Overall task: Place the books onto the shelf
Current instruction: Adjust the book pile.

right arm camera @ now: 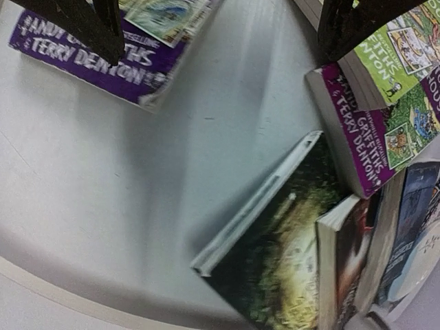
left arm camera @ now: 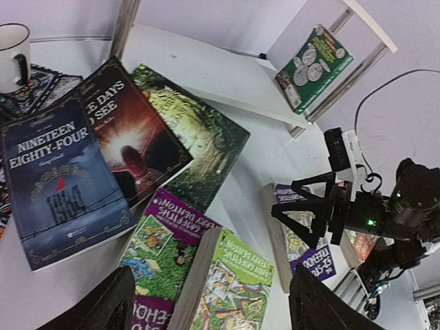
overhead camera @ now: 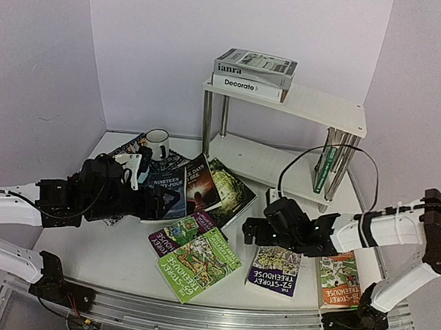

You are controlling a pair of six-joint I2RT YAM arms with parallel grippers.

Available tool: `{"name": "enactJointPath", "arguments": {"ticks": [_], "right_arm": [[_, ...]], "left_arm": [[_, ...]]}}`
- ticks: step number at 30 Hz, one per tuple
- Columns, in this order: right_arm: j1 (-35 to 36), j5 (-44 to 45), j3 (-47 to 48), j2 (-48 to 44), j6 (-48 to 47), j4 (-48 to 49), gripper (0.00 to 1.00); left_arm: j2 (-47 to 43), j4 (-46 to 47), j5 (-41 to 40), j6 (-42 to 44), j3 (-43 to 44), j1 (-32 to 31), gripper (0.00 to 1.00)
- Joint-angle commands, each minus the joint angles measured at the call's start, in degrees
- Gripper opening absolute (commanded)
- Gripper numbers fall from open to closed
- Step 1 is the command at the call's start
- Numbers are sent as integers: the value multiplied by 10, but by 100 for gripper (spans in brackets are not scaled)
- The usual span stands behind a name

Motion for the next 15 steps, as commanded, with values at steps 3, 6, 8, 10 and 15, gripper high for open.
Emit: {"name": "enactJointPath", "arguments": {"ticks": [3, 6, 8, 10, 15], "right_arm": [[44, 101, 68, 119, -97, 124, 98], [45, 109, 78, 155, -93, 155, 98], [44, 117, 101, 183, -91, 154, 98], [45, 120, 125, 212, -92, 155, 98], [45, 119, 182, 284, -102, 147, 98]], "left_arm": [[-60, -121, -112, -34, 27, 7, 80], [-89, -178, -164, -44, 34, 8, 81], [-107, -201, -182, -39, 39, 8, 81], [-122, -212, -191, -32, 41, 8, 81], [-142, -223, -202, -15, 48, 9, 81]]}}
